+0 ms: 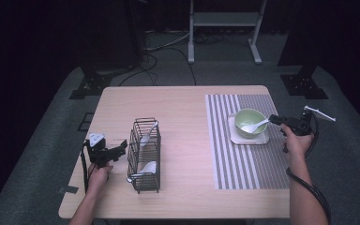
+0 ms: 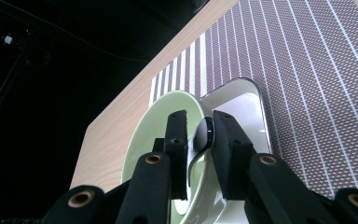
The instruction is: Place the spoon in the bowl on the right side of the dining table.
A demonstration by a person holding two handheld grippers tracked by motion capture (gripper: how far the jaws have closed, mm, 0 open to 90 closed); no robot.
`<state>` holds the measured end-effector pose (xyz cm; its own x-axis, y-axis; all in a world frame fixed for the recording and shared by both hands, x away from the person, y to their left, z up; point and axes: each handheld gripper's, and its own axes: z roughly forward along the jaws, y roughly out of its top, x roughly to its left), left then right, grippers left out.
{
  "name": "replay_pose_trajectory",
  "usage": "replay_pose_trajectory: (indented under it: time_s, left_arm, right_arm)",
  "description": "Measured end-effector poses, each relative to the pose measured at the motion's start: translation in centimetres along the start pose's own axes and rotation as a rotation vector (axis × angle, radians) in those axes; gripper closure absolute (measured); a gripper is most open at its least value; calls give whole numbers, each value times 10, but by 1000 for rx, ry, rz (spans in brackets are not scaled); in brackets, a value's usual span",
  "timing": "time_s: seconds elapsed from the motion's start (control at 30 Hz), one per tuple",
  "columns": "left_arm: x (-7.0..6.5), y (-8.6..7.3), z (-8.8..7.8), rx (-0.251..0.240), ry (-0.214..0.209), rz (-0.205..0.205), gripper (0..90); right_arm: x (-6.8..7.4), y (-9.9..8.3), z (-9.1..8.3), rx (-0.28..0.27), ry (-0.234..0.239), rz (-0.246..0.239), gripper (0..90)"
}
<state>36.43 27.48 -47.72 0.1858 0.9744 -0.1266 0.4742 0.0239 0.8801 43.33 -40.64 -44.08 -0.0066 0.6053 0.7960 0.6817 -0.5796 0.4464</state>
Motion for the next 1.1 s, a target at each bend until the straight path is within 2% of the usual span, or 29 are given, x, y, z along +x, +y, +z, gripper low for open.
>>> replay_pose_trajectory:
  time_s: [0.5, 1.1]
  left_arm:
    - [-1, 0, 0, 1, -1, 15, 16]
    - [-1, 0, 0, -1, 2, 13, 16]
  right_arm:
    - [-12, -9, -10, -5, 24, 13, 714]
    - [-8, -25, -21, 21, 40, -66, 630]
